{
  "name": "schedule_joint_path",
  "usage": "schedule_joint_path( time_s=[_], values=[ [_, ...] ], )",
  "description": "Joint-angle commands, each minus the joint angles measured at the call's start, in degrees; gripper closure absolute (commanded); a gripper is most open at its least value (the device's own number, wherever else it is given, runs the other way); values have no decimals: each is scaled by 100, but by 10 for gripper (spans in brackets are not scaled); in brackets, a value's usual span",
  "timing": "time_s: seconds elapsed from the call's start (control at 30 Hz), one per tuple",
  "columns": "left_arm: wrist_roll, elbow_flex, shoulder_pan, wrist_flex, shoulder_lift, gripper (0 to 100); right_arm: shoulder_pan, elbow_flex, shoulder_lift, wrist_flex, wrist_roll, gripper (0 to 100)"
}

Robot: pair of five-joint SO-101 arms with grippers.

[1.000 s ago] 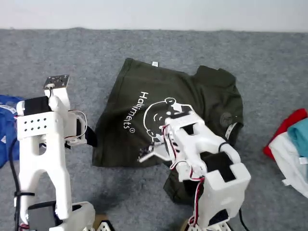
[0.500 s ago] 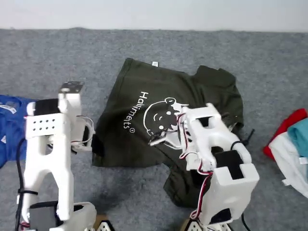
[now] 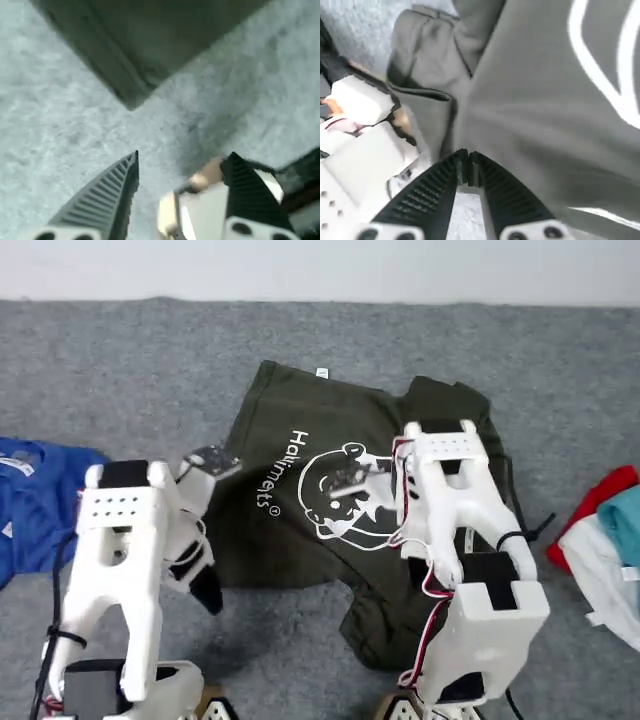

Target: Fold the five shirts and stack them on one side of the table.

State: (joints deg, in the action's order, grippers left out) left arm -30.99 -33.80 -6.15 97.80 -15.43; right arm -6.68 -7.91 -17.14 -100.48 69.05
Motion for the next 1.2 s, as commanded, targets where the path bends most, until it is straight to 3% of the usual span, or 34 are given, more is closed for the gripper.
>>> schedule_joint_path(
  time_s=[0.0,0.4,0.7,0.77,1.03,1.17],
  values=[
    [484,-84,79,-1064,-97,738,75,527,92,-242,-352,990],
    [536,646,-237,-1424,2154,746,40,598,92,-268,-624,989],
    [501,1508,35,-1442,3745,933,-101,141,101,-277,-615,989],
    [501,1666,97,-1336,4018,986,-233,-193,101,-277,-615,988],
    [185,2862,88,-422,4721,987,-514,-1108,567,-268,-387,853],
    [202,3336,53,-360,5002,987,-620,-1837,1262,-268,-53,852]
  ],
)
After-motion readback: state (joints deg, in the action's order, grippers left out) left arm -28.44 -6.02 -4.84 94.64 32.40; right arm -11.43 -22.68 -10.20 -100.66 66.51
